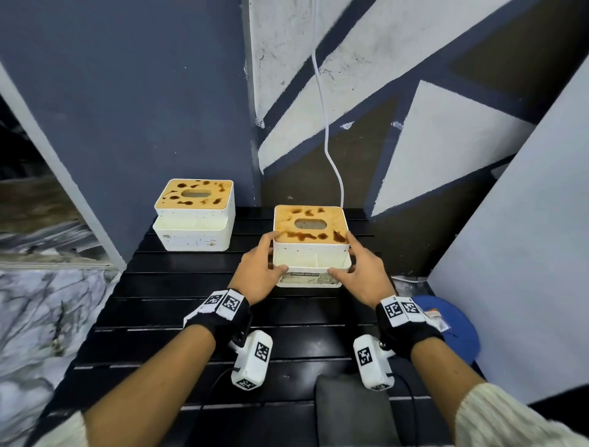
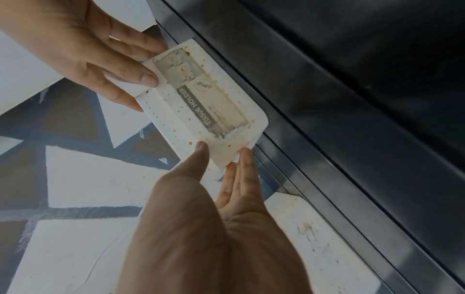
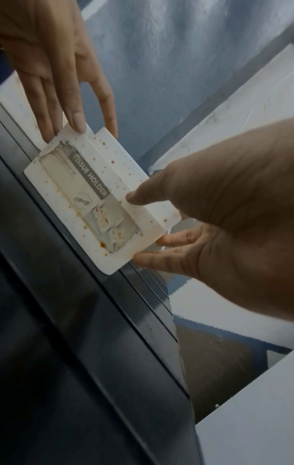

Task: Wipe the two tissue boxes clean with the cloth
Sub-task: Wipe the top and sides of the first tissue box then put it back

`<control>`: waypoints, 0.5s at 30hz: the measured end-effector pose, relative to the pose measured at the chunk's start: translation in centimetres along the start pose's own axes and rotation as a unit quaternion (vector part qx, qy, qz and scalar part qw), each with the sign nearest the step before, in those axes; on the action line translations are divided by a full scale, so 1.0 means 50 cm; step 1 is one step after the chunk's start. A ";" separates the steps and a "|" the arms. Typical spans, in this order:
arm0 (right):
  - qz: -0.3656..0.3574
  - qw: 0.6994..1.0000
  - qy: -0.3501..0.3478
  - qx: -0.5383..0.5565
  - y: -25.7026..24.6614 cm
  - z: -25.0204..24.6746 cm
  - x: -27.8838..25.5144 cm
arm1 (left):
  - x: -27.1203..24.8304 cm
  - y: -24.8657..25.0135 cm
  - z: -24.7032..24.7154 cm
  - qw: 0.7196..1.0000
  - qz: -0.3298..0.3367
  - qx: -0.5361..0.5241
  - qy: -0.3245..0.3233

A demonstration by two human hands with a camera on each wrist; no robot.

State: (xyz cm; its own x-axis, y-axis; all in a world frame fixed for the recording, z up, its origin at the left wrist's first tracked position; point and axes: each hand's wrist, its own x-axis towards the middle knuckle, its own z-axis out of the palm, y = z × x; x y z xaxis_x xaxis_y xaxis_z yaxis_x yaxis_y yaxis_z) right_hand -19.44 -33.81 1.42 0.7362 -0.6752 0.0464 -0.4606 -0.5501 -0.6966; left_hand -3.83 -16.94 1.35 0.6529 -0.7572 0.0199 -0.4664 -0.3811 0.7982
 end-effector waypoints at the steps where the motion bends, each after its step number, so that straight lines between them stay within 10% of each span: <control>1: 0.001 1.000 -0.007 -0.012 -0.007 0.005 -0.012 | -0.014 -0.008 -0.007 1.000 -0.003 0.006 -0.002; 15: -0.012 0.998 -0.067 0.008 -0.088 0.084 -0.223 | -0.251 -0.085 -0.096 0.999 -0.034 -0.003 -0.006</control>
State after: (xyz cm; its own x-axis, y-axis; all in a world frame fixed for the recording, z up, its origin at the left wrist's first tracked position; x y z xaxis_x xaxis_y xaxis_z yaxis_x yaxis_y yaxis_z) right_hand -23.53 -21.81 0.99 0.8072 -0.5895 -0.0319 -0.4343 -0.5563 -0.7085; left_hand -7.17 -3.27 0.61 0.6764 -0.7353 -0.0418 -0.4166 -0.4288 0.8016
